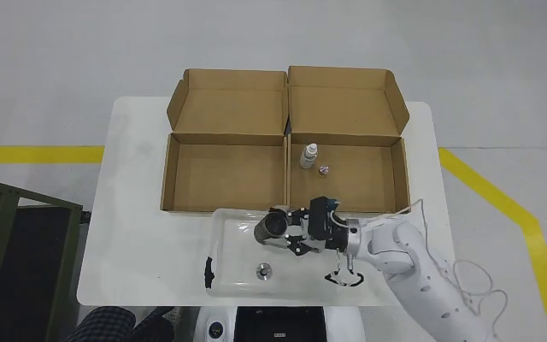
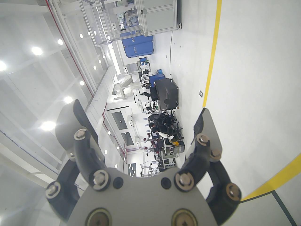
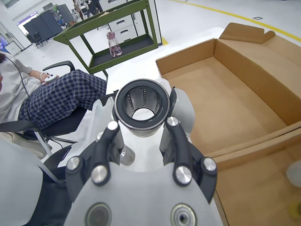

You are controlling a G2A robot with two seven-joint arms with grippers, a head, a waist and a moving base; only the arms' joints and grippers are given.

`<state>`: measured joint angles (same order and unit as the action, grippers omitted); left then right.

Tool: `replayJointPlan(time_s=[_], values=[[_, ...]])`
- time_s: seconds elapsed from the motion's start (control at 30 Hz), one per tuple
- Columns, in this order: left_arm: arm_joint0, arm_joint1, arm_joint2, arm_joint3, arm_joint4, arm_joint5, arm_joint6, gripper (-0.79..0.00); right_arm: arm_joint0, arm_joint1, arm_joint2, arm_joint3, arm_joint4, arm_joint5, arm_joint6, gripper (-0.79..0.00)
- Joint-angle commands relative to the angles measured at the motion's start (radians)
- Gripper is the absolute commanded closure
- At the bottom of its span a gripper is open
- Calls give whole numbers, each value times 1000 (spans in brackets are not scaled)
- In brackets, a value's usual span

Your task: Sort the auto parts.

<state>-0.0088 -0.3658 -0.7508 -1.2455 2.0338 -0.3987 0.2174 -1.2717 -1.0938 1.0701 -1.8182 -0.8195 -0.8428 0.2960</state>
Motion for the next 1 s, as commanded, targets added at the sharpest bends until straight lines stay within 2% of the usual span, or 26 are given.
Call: replayJointPlan(time_s=[0.0,0.57,0.97], values=[[0,0,0,0,0,0,0,-785,-8,4,16,0,31,0,4,0],[0,0,0,0,0,0,0,-785,-16,13,36,1,129,16,33,0],[0,0,0,0,0,0,0,-785,75,-6,-28,31,27,118,34,0]])
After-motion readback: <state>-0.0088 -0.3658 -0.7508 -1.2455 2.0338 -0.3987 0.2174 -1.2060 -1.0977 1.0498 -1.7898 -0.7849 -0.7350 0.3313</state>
